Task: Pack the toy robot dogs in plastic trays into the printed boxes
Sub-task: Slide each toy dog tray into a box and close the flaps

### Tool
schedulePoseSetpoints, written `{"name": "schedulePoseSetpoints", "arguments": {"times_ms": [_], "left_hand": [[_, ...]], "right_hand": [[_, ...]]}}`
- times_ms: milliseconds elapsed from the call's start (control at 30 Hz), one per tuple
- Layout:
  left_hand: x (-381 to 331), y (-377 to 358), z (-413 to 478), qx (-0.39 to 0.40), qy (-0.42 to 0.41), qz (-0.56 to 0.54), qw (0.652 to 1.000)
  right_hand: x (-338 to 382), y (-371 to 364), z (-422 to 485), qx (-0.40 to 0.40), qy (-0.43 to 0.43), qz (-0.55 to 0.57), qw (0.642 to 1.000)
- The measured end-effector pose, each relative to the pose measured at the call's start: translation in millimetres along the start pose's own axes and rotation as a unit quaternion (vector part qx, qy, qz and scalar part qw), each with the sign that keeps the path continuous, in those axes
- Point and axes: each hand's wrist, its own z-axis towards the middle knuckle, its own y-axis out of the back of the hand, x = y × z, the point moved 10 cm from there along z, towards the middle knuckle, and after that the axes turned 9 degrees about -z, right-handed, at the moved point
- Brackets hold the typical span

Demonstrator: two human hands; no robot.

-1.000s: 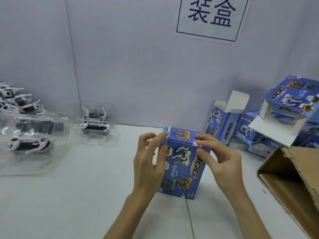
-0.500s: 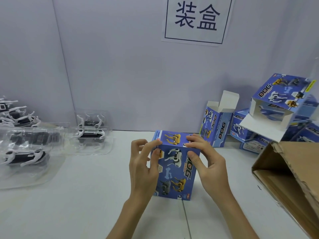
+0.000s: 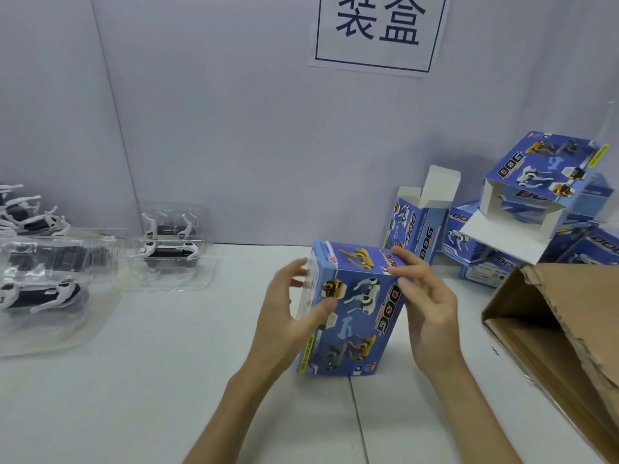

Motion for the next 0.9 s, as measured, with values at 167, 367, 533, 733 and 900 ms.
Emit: {"name": "schedulePoseSetpoints", "arguments": {"times_ms": [167,367,533,733,900], "left_hand": [[-11,-16,-6,0.013,-0.033,0.047,0.998],[-62,-40,-30,-0.018,-0.295,0.288,0.911],[-51,-51,-35,0.001,-0.293,0.320,0.901],[-42,-59,-35,0.080,-0.281,0.258,0.921],[-40,-50,-29,0.075,-0.265,0.249,0.929]], "right_hand": [[-16,20,6,0.014,-0.096,0.154,0.983],[-58,30,4,-0.034,-0.236,0.062,0.969],[-93,28,-18,0.055,-0.401,-0.057,0.913],[-97,36,-24,0.066,-0.430,-0.048,0.899],[-82,35,-21,0.099,-0.397,-0.033,0.912]]}}
